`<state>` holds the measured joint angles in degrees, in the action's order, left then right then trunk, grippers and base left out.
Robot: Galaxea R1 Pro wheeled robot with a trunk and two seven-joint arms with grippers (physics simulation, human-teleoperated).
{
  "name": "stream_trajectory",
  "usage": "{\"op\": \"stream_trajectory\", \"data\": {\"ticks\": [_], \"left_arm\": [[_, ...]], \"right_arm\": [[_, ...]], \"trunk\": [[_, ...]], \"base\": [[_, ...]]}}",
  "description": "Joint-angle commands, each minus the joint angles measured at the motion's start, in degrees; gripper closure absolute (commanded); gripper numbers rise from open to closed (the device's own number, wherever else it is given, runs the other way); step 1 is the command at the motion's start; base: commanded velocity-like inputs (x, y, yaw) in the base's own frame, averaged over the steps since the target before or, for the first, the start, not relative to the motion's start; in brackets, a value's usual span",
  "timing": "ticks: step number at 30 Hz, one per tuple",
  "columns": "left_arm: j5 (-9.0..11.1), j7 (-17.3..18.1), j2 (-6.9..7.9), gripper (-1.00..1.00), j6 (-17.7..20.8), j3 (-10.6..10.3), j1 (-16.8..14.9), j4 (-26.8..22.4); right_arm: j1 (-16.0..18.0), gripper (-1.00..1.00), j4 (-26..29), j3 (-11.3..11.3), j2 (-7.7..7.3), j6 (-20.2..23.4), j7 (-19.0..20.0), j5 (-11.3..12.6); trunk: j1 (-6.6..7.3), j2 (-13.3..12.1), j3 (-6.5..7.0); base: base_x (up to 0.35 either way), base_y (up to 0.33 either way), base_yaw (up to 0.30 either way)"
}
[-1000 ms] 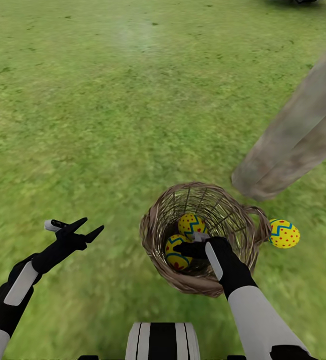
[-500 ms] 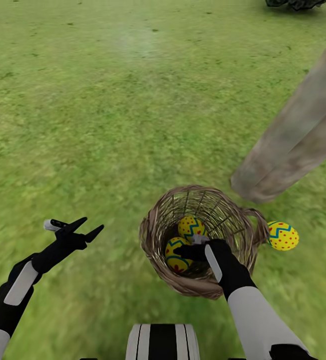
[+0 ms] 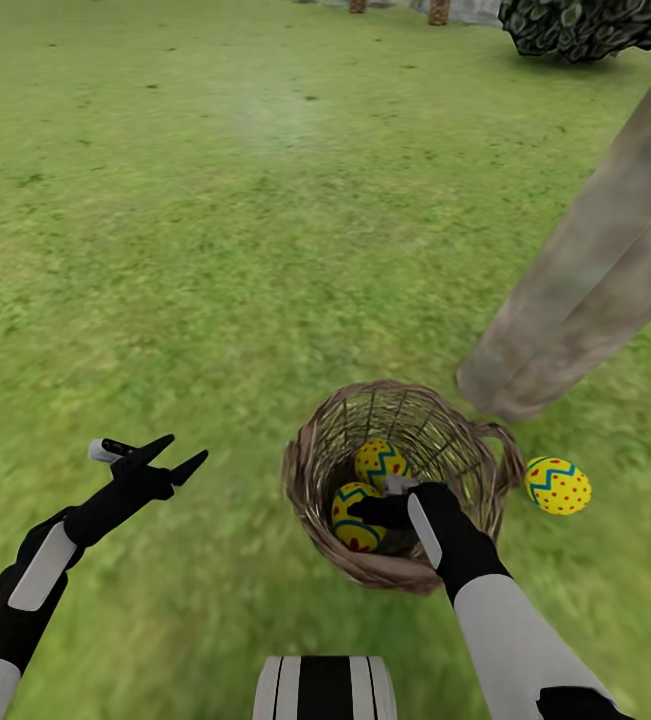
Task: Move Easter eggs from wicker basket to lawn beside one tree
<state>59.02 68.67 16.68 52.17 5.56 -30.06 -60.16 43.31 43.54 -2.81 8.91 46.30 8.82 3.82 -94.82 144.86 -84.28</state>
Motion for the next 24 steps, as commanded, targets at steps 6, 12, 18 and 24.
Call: {"op": "stream_trajectory", "data": {"ticks": [6, 12, 18, 24], "left_arm": [[0.1, -0.1, 0.02, -1.0, 0.4, 0.0, 0.0, 0.1], [0.1, -0.1, 0.02, -1.0, 0.4, 0.0, 0.0, 0.1], [0.1, -0.1, 0.02, -1.0, 0.4, 0.0, 0.0, 0.1], [0.1, -0.2, 0.09, -1.0, 0.5, 0.0, 0.0, 0.1]], "right_arm": [[0.0, 1.0, 0.0, -0.3, 0.06, 0.6, 0.0, 0.2], [0.0, 1.0, 0.1, -0.3, 0.1, 0.7, -0.1, 0.2], [-0.2, 1.0, 0.1, -0.3, 0.06, 0.8, -0.1, 0.1], [-0.2, 1.0, 0.3, -0.3, 0.06, 0.9, -0.1, 0.1]], "trunk": [[0.16, -0.1, 1.3], [0.32, -0.1, 2.63], [0.47, -0.2, 3.96], [0.62, -0.3, 5.29]], "base": [[0.0, 0.0, 0.0], [0.0, 0.0, 0.0], [0.0, 0.0, 0.0], [0.0, 0.0, 0.0]]}}
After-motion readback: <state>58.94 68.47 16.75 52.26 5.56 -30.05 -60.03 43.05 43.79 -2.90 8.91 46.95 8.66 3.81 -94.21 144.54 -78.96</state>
